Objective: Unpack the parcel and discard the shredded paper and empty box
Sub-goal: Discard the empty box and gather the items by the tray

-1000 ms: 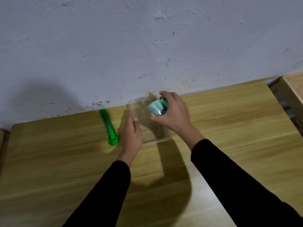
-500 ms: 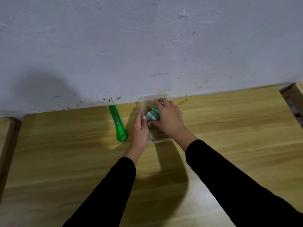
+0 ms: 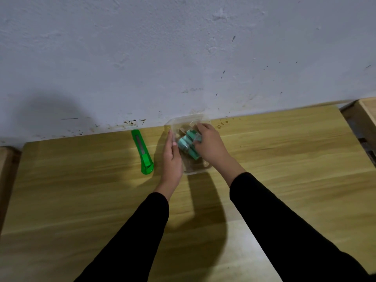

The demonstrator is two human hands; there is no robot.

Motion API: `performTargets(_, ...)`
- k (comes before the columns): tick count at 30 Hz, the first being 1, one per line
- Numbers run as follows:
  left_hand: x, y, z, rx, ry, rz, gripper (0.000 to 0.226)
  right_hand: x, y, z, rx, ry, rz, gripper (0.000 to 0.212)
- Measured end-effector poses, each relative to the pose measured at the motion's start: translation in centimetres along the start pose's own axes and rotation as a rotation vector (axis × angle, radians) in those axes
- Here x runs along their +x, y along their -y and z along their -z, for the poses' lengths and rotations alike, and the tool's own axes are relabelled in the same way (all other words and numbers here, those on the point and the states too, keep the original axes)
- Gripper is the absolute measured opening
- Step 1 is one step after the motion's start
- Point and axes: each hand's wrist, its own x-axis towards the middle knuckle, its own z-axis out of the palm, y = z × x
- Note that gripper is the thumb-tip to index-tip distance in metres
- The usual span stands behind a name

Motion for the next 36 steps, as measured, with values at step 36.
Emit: performTargets(36, 0.3, -1.2, 0.5, 0.151, 0.004, -0.031, 0.046, -2.1, -1.4, -3.2, -0.045, -0.080, 0.112, 0.058)
